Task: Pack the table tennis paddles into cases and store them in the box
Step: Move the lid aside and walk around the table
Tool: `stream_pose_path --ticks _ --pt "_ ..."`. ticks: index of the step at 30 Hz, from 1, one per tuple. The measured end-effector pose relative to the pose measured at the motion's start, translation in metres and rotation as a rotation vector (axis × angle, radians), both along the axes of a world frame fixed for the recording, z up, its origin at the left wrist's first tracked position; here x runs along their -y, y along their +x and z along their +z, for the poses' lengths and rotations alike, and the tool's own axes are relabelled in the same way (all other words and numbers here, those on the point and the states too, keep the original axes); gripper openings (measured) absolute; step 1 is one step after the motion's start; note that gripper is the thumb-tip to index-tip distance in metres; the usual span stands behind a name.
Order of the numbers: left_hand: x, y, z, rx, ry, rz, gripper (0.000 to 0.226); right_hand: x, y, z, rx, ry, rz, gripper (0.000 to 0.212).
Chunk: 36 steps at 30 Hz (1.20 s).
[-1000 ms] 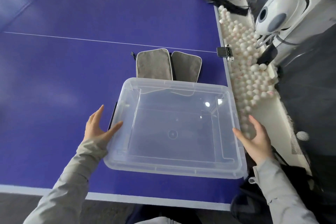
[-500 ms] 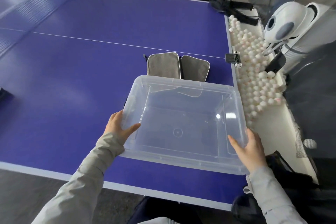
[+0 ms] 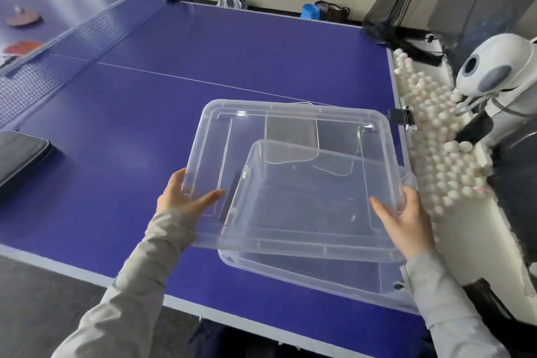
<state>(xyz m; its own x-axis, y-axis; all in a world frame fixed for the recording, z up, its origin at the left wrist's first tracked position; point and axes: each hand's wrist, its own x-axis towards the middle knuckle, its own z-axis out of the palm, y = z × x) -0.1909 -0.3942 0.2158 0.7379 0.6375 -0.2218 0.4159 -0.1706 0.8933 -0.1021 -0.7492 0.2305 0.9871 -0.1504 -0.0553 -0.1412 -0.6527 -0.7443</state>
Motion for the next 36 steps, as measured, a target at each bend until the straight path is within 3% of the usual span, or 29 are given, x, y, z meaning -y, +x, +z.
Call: stream_pose_path --ticks 6,14,21,36 --pt "-0.081 0.022 -0.003 -0.049 0.052 0.037 0.076 -0.085 0.023 -0.001 0.023 -0.005 -0.022 0.061" --pt "-0.254 0.08 -0.006 -0.056 0.086 0.009 0.078 -0.259 0.069 -0.008 0.074 -0.041 -0.048 0.066" --pt "-0.367 0.154 -0.026 -0.109 0.161 -0.059 0.077 -0.369 0.124 -0.044 0.01 -0.078 -0.062 0.07" --pt "-0.411 0.261 -0.168 -0.308 0.315 -0.224 0.079 -0.414 0.197 -0.18 -0.151 -0.188 -0.11 0.068"
